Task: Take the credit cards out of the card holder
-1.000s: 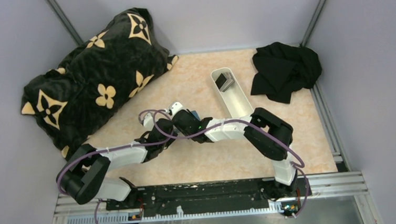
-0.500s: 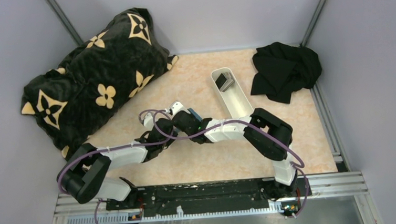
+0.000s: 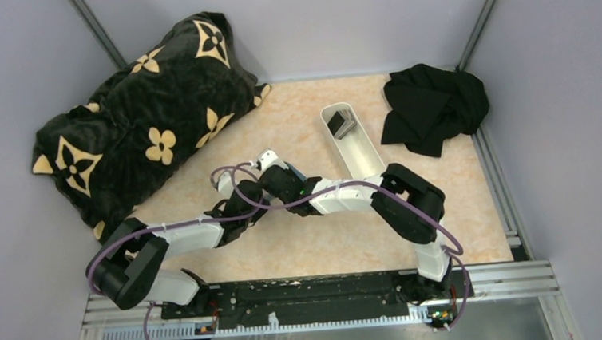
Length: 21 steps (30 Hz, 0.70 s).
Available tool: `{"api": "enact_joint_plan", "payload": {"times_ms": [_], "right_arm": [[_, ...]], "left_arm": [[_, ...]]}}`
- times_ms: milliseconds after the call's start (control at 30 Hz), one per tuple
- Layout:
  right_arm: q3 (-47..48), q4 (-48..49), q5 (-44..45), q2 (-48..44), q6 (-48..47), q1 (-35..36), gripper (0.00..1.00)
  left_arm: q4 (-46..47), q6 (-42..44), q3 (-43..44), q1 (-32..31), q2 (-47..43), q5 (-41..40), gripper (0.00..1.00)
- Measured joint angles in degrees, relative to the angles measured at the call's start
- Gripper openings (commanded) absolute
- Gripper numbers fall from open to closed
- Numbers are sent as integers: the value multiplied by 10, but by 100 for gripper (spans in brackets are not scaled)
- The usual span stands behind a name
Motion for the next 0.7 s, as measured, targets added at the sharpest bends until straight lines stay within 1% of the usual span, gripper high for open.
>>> {"api": "enact_joint_plan", "payload": {"times_ms": [500, 700], "right_arm": [[0, 0, -2, 0, 19, -74, 29], [1, 2, -5, 0, 19, -85, 30]], "left_arm": [[10, 6, -21, 2, -20, 1, 0], [12, 14, -21, 3, -20, 3, 0]]}}
